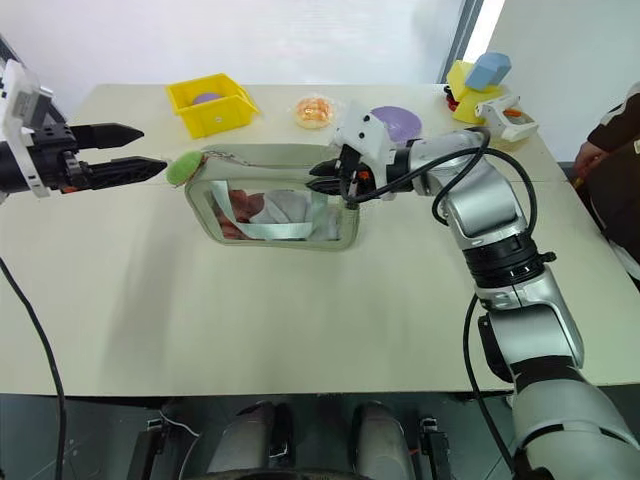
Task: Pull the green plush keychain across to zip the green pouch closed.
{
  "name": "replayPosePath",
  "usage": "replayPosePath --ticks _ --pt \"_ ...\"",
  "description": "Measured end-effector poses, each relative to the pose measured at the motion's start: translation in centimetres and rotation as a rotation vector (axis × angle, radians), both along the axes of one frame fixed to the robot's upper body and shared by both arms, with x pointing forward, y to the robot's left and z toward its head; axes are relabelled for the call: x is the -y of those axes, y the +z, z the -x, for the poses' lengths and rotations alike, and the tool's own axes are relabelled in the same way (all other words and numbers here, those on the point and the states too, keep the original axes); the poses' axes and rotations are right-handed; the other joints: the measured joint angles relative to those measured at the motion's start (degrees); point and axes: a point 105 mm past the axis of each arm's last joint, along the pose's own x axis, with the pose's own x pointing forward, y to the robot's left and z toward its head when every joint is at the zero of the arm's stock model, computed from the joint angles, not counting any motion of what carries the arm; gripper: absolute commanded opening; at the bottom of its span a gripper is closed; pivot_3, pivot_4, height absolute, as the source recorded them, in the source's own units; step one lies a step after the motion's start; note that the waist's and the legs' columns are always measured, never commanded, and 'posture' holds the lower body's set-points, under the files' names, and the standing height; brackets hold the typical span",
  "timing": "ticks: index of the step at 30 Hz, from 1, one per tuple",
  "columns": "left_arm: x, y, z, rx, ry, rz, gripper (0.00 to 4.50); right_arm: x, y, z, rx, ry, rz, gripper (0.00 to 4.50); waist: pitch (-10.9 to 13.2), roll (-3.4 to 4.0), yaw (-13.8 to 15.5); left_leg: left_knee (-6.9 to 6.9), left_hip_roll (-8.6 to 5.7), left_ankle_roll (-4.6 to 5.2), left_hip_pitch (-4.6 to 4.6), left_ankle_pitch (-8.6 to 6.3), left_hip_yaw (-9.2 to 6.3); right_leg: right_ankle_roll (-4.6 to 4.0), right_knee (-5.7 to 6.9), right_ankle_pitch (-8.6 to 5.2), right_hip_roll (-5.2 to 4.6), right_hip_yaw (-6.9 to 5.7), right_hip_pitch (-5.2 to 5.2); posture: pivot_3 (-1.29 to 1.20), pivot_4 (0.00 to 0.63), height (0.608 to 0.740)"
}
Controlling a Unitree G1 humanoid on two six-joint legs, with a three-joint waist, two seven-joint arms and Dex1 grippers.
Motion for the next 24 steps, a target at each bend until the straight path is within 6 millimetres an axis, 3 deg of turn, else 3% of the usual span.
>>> replayPosePath --ticks 5,13,16,21,24 --pt "0.0 0.0 0.0 0.0 0.001 -0.001 4.5 0.2 -0.5 0.3 0.001 0.01 0.023 0.8 0.0 0.0 0.17 0.02 -0.01 0.0 0.0 0.0 -0.02 0.0 0.0 0.0 0.0 -0.01 0.03 0.0 0.15 0.739" --pt "-1.0 0.3 0.1 -0.001 0.032 -0.02 4.5 3.7 0.9 0.6 0.024 -0.058 0.086 0.8 0.0 0.0 0.09 0.01 0.0 0.0 0.02 0.0 -0.02 0.0 -0.03 0.0 0.0 0.0 0.02 0.0 0.15 0.739" --pt "-1.1 0.3 0.0 0.003 0.036 -0.021 4.5 4.6 0.3 0.6 0.022 -0.076 0.109 1.66 0.0 0.0 0.09 0.01 0.0 0.0 0.02 0.0 -0.01 0.0 -0.03 0.0 0.0 0.0 0.01 0.0 0.15 0.739" --pt "-0.8 0.5 -0.2 0.01 0.026 -0.03 4.5 4.8 -0.5 0.3 0.024 -0.087 0.121 4.16 0.0 0.0 0.1 0.02 0.0 0.0 0.02 0.0 0.0 0.0 -0.02 0.0 0.0 0.0 0.01 0.0 0.15 0.739" --pt "-0.7 1.0 -0.2 0.023 0.017 -0.029 4.5 4.5 -0.6 0.3 0.032 -0.083 0.117 4.16 0.0 0.0 0.07 0.02 -0.01 0.0 0.02 0.0 0.01 0.0 -0.02 0.0 0.0 0.0 0.01 0.0 0.15 0.739"
